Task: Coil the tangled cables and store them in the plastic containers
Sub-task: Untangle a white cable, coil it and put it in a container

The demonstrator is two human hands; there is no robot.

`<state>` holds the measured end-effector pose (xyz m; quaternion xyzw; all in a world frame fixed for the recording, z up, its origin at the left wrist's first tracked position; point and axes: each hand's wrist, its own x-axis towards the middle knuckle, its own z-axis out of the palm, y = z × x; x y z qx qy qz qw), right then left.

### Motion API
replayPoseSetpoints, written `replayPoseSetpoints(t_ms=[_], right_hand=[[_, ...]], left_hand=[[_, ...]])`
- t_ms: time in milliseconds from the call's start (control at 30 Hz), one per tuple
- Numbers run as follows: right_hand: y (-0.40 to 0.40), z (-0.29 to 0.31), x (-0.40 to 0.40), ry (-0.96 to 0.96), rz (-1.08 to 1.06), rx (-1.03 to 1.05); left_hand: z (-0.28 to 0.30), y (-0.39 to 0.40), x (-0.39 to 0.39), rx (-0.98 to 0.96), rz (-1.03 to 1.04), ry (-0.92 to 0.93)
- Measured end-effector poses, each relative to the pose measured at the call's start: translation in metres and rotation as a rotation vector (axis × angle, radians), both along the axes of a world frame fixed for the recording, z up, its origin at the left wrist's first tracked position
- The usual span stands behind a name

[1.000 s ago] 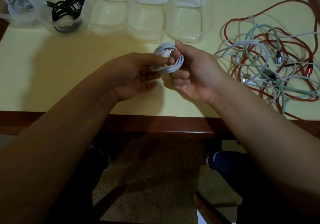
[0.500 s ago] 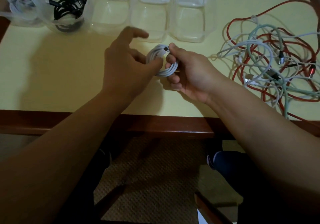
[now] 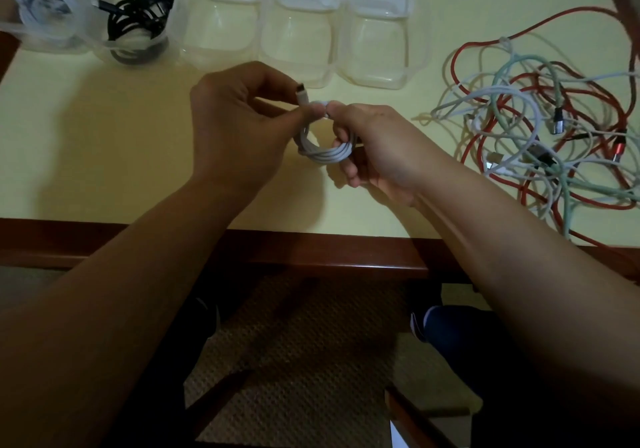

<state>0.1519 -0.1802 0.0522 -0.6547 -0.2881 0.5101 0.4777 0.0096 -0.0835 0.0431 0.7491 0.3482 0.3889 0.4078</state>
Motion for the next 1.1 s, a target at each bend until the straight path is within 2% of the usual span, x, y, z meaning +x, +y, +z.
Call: replayPoseSetpoints(t_ms=[133, 333, 567, 767, 933, 1033, 1100], right_hand=[[0.002, -0.002, 0.0, -0.015, 0.033, -0.016], [0.002, -0.008, -0.003, -0.12, 0.023, 0.052], [0.0, 0.0, 0.001, -0.467, 0.07, 0.124], [0.01, 0.004, -0.02, -0.57, 0.135, 0.112], [0.04, 0.015, -0.031, -0.731, 0.036, 0.124], [0.068, 0.026, -0.028, -0.756, -0.008, 0.153], [0.09, 0.031, -0.024, -0.753, -0.042, 0.172]], left_hand=[[0.001, 0.008, -0.004, -0.016, 0.032, -0.036], [-0.004, 0.014, -0.007, -0.055, -0.054, -0.064], [-0.002, 0.028, -0.027, -0.044, -0.169, -0.03], [0.002, 0.033, -0.056, -0.034, -0.211, 0.02], [-0.001, 0.049, -0.076, -0.069, -0.119, -0.002], [-0.006, 0.061, -0.089, -0.01, 0.002, 0.103], [-0.015, 0.07, -0.096, 0.013, 0.072, 0.239]])
